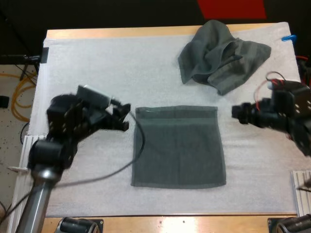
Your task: Pick towel from pile fold and stack
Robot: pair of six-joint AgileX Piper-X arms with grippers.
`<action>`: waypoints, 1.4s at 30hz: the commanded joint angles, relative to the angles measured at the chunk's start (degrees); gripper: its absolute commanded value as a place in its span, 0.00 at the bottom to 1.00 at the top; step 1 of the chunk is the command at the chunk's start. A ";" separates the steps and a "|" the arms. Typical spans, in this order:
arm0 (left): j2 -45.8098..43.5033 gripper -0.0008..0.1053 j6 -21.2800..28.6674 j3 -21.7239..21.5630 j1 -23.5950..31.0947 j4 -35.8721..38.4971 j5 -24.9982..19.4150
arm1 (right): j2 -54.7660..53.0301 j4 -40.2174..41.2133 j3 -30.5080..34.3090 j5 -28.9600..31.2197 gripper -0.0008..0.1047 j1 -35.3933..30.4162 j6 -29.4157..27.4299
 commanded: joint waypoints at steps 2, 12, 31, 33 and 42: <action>-3.13 0.63 0.46 -0.45 0.16 3.99 -0.96 | -3.33 3.56 -0.45 1.00 0.53 0.10 -0.22; -10.78 0.85 0.46 -0.41 0.16 21.65 -0.96 | -17.23 16.29 4.79 1.88 0.53 0.10 4.01; -21.26 0.85 -4.31 13.53 0.16 24.69 2.52 | -27.87 19.97 28.79 -11.44 0.53 0.10 10.15; -21.26 0.85 -4.30 14.51 0.16 24.59 2.52 | -27.87 19.16 30.22 -12.02 0.53 0.10 10.95; -21.26 0.85 -4.30 15.28 0.16 24.09 3.14 | -27.87 17.19 31.01 -12.73 0.53 0.10 12.67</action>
